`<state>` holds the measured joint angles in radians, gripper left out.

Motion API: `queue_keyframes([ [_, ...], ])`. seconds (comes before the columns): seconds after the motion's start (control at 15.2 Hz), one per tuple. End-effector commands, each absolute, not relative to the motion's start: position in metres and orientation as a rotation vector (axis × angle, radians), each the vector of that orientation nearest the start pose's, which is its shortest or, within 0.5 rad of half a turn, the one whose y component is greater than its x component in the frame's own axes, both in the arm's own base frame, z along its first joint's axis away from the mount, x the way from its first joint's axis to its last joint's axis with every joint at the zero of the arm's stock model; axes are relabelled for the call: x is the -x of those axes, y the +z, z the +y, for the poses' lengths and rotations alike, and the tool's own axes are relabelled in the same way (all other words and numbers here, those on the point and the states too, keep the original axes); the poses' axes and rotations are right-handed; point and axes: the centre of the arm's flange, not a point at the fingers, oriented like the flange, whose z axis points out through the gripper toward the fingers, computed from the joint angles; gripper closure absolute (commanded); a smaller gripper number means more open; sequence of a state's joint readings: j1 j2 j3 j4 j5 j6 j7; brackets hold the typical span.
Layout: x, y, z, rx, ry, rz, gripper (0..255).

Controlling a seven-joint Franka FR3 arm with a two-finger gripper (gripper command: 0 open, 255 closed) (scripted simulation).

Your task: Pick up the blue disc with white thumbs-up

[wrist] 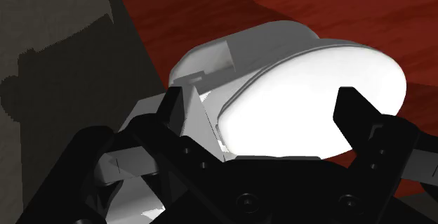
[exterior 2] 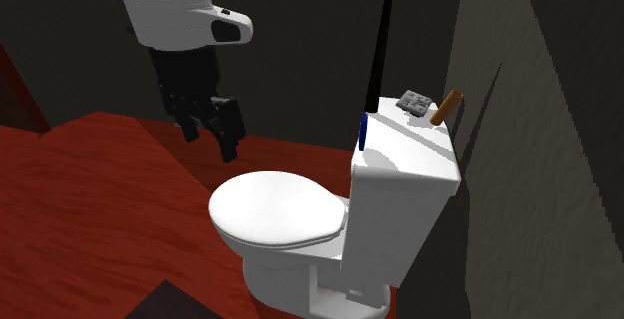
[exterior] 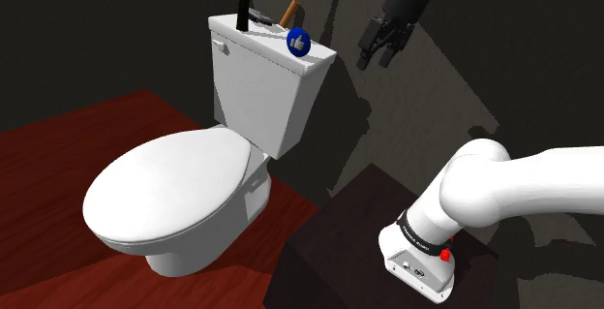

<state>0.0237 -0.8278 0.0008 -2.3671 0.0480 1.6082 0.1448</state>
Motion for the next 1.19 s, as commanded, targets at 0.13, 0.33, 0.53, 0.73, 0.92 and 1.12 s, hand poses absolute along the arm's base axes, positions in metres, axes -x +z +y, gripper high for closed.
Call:
queue_keyframes([
  [0.13,-0.321,0.597,0.000,3.084,-0.114,0.159,0],
  [0.33,-0.353,0.591,-0.018,3.087,-0.135,0.118,0],
  [0.53,-0.386,0.586,-0.036,3.089,-0.156,0.077,0],
  [0.73,-0.420,0.581,-0.052,3.091,-0.177,0.036,0],
  [0.92,-0.454,0.576,-0.068,3.091,-0.198,-0.005,0],
  [1.12,-0.489,0.573,-0.083,3.092,-0.219,-0.046,0],
])
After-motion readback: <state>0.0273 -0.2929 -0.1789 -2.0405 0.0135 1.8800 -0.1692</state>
